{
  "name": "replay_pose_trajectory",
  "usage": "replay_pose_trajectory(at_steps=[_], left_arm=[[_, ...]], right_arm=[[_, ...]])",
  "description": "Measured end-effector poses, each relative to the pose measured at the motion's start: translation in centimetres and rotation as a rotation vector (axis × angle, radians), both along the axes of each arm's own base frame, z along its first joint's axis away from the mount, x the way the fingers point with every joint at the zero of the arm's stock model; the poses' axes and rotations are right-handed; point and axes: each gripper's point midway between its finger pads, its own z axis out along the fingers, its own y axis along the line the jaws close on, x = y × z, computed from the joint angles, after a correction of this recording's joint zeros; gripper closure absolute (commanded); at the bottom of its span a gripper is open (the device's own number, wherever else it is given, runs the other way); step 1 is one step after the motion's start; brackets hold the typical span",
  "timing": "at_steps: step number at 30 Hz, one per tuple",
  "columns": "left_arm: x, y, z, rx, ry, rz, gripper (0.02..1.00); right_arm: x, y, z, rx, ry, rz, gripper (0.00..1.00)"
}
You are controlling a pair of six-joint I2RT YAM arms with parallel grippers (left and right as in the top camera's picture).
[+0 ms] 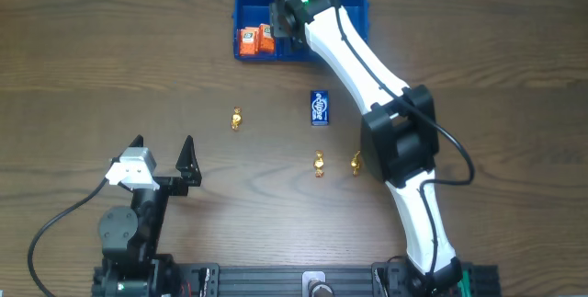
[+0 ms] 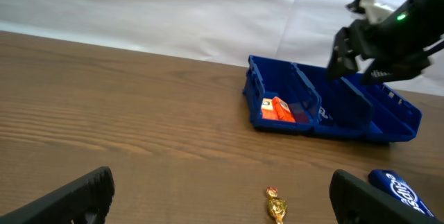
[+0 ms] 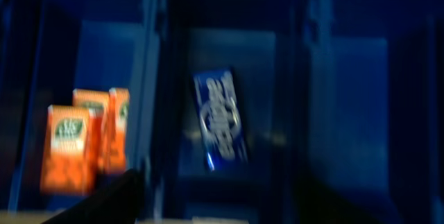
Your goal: Sort Candies Into Trays
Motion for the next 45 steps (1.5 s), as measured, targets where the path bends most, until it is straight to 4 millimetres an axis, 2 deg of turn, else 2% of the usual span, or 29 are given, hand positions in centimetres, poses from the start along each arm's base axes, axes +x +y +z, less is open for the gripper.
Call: replay_pose_trajectory(at_steps=[2,6,8,9,11,13,14,17,19,31,35,39,41,45], left_arm=[[0.0,0.0,0.0,0.000,0.000,0.000,0.020],[0.0,0.0,0.0,0.000,0.000,0.000,0.020],[0.0,0.0,0.0,0.000,0.000,0.000,0.020],[0.0,0.0,0.0,0.000,0.000,0.000,0.020],[0.0,0.0,0.0,0.000,0.000,0.000,0.020],[0.0,0.0,0.0,0.000,0.000,0.000,0.020],[0.0,0.0,0.0,0.000,0.000,0.001,0.020],[0.0,0.0,0.0,0.000,0.000,0.000,0.020],[0.0,0.0,0.0,0.000,0.000,0.000,0.020],[0.0,0.0,0.0,0.000,0.000,0.000,0.020],[0.0,0.0,0.0,0.000,0.000,0.000,0.020],[0.0,0.0,0.0,0.000,0.000,0.000,0.020],[0.0,0.0,0.0,0.000,0.000,0.000,0.020],[0.0,0.0,0.0,0.000,0.000,0.000,0.020]], right_arm=[[-1.2,-0.6,1.5,-0.002,0.010,0.002,0.224],[-5.8,-2.2,6.6,0.019,-0.019,0.013,0.172],[-8.6,-2.7,7.6,0.036,-0.015,0.019,0.172],[-10.3,-2.9,7.4,0.040,0.006,0.022,0.172],[-12.8,-3.2,5.7,0.036,0.063,0.023,0.172],[-14.7,-3.5,2.5,0.026,0.143,0.012,0.172],[-15.6,-3.8,0.3,0.013,0.190,0.003,0.172],[-17.3,-4.6,-5.0,-0.018,0.287,-0.025,0.174],[-18.1,-5.1,-7.2,-0.032,0.333,-0.040,0.176],[-16.9,-4.6,-11.0,-0.017,0.345,-0.071,0.283],[-16.7,-4.6,-11.4,-0.014,0.345,-0.077,0.492],[-16.4,-4.6,-11.4,-0.005,0.337,-0.086,0.796],[-16.4,-4.7,-11.3,-0.009,0.334,-0.090,0.849],[-16.2,-4.5,-11.1,-0.003,0.329,-0.083,0.855]])
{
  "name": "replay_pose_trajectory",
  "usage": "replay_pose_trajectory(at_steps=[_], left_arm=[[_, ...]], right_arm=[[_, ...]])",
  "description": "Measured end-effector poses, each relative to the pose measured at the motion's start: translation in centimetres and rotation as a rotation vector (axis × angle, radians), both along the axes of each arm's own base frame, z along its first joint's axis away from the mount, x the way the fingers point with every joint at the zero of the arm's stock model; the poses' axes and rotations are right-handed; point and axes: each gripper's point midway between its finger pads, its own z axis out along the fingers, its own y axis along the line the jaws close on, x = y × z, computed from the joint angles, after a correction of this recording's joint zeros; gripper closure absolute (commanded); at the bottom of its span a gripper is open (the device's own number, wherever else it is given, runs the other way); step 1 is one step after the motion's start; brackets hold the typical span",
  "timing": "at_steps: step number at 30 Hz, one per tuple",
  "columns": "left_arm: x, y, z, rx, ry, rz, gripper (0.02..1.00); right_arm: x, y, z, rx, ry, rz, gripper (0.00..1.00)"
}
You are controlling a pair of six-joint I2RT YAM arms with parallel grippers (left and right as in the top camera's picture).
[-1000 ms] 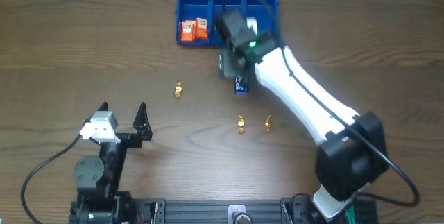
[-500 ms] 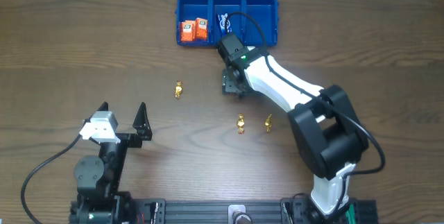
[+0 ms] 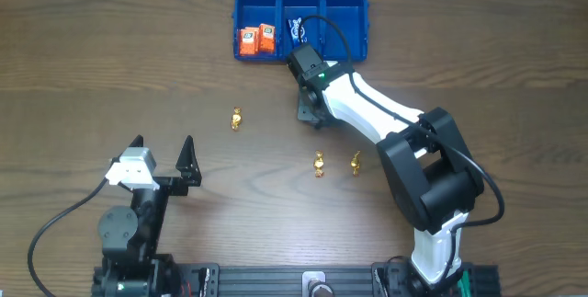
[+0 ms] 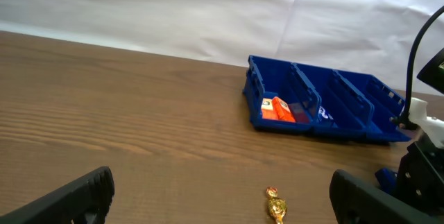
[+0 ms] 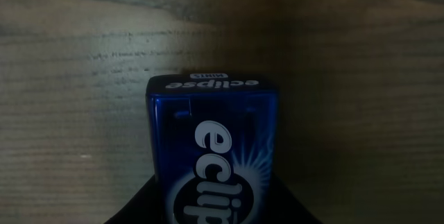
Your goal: Sort Candies Into Trays
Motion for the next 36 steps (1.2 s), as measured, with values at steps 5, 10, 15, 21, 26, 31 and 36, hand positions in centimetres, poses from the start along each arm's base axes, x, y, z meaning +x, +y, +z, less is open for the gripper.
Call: replay_pose_trajectory(at_steps=[5,10,15,21,26,31,36], left_arm=[[0.0,0.0,0.0,0.000,0.000,0.000,0.020],[0.0,0.0,0.0,0.000,0.000,0.000,0.023],[0.0,0.0,0.0,0.000,0.000,0.000,0.020],[0.0,0.0,0.0,0.000,0.000,0.000,0.020],[0.0,0.0,0.0,0.000,0.000,0.000,0.020],[0.0,0.0,0.0,0.000,0.000,0.000,0.023],[0.0,0.0,0.0,0.000,0.000,0.000,0.020]], right_arm=[[-0.1,0.1,0.0,0.001,0.001,0.003,0.860],[-0.4,0.6,0.1,0.002,0.001,0.016,0.866],[-0.4,1.4,2.5,0.033,-0.045,0.034,0.864],[0.9,1.8,10.9,0.054,-0.213,0.046,0.864],[5.8,2.5,20.3,0.060,-0.375,0.053,0.864],[11.2,3.0,25.1,0.050,-0.488,0.045,0.855],[16.0,4.1,20.3,0.011,-0.468,0.039,0.818]])
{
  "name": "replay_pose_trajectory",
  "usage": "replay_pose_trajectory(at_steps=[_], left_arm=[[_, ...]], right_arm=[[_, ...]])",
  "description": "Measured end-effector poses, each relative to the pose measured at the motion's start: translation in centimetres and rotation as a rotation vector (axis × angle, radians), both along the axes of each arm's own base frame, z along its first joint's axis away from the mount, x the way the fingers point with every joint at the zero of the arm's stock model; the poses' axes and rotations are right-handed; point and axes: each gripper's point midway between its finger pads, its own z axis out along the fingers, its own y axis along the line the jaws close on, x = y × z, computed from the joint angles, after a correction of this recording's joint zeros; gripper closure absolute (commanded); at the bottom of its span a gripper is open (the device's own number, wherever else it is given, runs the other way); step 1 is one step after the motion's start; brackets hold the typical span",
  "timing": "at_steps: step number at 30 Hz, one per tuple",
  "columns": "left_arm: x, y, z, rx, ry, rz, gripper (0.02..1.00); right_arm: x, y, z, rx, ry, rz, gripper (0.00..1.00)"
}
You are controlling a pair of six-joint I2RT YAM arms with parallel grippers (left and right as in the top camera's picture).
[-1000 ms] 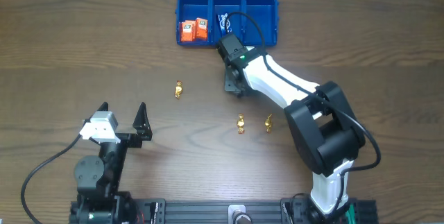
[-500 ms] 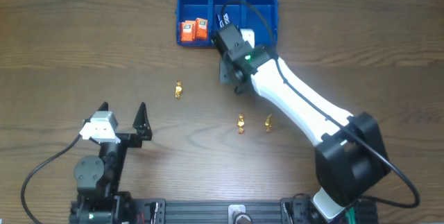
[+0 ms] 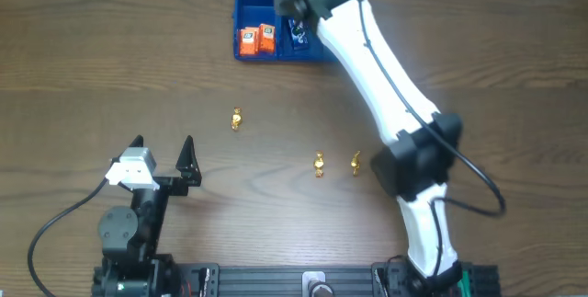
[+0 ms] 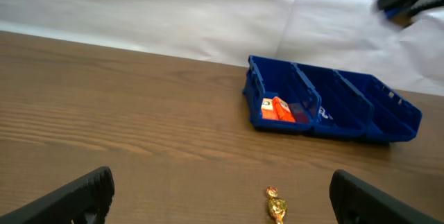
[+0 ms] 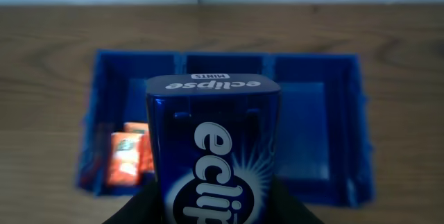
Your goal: Sort Candies Into Trays
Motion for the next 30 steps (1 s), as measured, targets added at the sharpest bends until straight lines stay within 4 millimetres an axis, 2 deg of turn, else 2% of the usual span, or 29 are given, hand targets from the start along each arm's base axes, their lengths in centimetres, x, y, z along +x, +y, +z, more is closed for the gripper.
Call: replay_pose_trajectory(at_steps=[1,3,5,8,13,16,17,18,19,26,30], left_arm=[[0.0,0.0,0.0,0.000,0.000,0.000,0.020],[0.0,0.0,0.0,0.000,0.000,0.000,0.020],[0.0,0.0,0.0,0.000,0.000,0.000,0.020],[0.0,0.0,0.0,0.000,0.000,0.000,0.020],[0.0,0.0,0.0,0.000,0.000,0.000,0.020],[0.0,0.0,0.0,0.000,0.000,0.000,0.020],[0.0,0.0,0.0,0.000,0.000,0.000,0.020],[0.0,0.0,0.0,0.000,0.000,0.000,0.020],[0.0,0.0,0.0,0.000,0.000,0.000,0.020],[0.0,0.0,0.0,0.000,0.000,0.000,0.023],[0.0,0.0,0.0,0.000,0.000,0.000,0.020]], right_arm=[[0.4,0.0,-1.4,-0.010,0.019,-0.004,0.801],[1.2,-0.4,-5.8,-0.046,0.085,-0.017,0.741],[1.5,-0.8,-8.6,-0.069,0.128,-0.025,0.726],[1.9,-1.0,-10.2,-0.078,0.145,-0.032,0.720],[2.4,-0.9,-10.1,-0.068,0.126,-0.034,0.673],[2.4,-0.9,-10.1,-0.068,0.126,-0.034,0.520],[2.4,-0.9,-10.1,-0.068,0.126,-0.034,0.452],[2.4,-0.9,-10.1,-0.067,0.126,-0.036,0.334],[2.4,-0.9,-10.1,-0.067,0.126,-0.037,0.288],[1.5,-0.9,-9.9,-0.082,0.152,-0.028,0.253],[-0.3,-0.8,-6.8,-0.080,0.155,-0.009,0.220]])
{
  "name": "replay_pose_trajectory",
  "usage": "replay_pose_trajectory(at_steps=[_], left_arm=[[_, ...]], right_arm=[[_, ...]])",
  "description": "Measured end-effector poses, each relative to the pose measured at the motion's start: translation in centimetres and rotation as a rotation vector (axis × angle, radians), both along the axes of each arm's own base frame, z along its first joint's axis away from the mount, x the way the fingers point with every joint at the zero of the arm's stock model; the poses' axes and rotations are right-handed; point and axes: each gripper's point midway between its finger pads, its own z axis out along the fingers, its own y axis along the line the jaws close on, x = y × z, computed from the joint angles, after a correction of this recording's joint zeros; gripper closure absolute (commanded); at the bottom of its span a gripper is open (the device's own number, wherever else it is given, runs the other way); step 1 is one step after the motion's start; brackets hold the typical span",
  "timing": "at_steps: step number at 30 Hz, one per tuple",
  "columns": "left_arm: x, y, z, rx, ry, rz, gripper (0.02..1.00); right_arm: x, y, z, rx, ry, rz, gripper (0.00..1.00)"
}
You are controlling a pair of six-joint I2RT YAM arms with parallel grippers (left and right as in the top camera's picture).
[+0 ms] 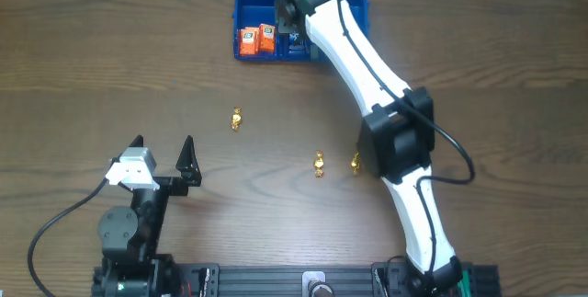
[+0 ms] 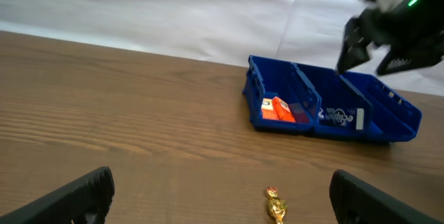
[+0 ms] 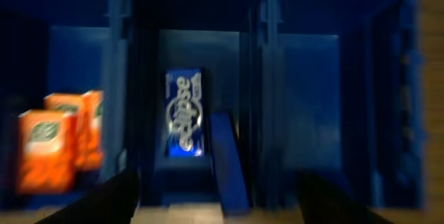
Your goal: Sort Candies Into Trays
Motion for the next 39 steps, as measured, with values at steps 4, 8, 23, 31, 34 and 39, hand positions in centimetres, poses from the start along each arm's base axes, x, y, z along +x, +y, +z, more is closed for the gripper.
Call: replay_pose_trajectory(at_steps=[4,8,23,31,34,39], left_arm=[[0.0,0.0,0.0,0.000,0.000,0.000,0.020],[0.0,0.0,0.0,0.000,0.000,0.000,0.020],[0.0,0.0,0.0,0.000,0.000,0.000,0.020],[0.0,0.0,0.0,0.000,0.000,0.000,0.020],[0.0,0.0,0.0,0.000,0.000,0.000,0.020],[0.0,0.0,0.0,0.000,0.000,0.000,0.020]], right_arm=[[-3.8,2.8,5.8,0.036,-0.040,0.081,0.211],[-8.6,8.4,9.1,0.088,-0.062,0.214,0.211],[-16.8,14.8,-8.6,-0.014,0.318,0.284,0.242],[-17.9,15.2,-11.5,0.014,0.384,0.209,0.327],[-17.8,15.5,-11.8,0.036,0.381,0.170,0.347],[-17.6,15.7,-13.2,0.057,0.386,0.096,0.461]])
